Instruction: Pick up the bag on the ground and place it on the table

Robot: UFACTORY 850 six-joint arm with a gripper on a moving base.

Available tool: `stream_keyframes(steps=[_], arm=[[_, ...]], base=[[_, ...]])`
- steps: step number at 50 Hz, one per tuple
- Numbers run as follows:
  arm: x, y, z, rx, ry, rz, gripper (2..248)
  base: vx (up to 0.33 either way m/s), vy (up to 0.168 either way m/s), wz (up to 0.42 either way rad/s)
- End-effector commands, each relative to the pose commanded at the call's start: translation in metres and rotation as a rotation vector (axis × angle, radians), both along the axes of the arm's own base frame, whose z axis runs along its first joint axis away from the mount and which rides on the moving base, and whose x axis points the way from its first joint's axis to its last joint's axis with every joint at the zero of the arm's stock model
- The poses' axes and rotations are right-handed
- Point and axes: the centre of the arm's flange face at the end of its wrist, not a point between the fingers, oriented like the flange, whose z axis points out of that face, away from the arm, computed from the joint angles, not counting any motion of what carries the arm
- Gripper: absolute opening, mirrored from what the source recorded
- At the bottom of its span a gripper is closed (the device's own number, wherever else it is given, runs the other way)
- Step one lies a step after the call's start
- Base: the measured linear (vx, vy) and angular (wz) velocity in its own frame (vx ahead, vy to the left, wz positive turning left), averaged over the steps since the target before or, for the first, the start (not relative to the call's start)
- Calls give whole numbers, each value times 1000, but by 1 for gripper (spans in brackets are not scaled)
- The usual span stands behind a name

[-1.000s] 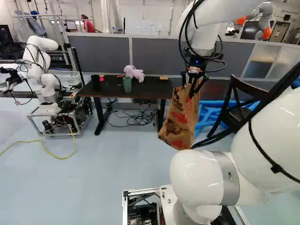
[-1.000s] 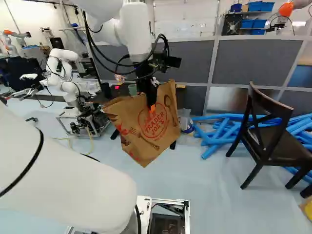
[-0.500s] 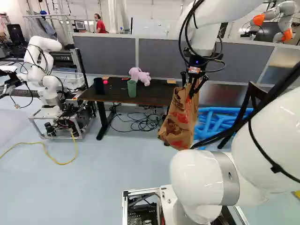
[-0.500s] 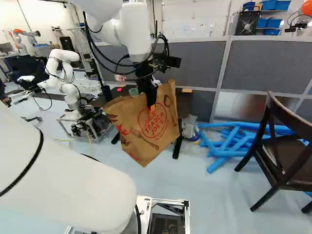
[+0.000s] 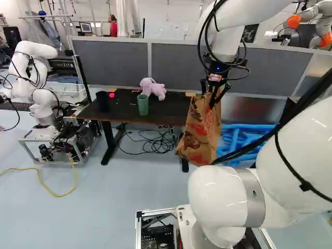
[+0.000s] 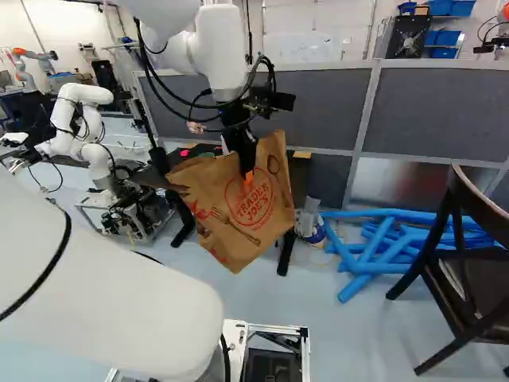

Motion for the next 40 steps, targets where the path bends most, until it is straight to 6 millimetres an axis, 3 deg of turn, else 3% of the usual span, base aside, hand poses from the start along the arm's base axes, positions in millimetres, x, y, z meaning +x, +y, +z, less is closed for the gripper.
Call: stream_keyframes(steps=[24,40], arm=[[0,0,0,0,0,0,21],[0,0,0,0,0,0,21]], base=[[214,5,-4],[46,2,0]])
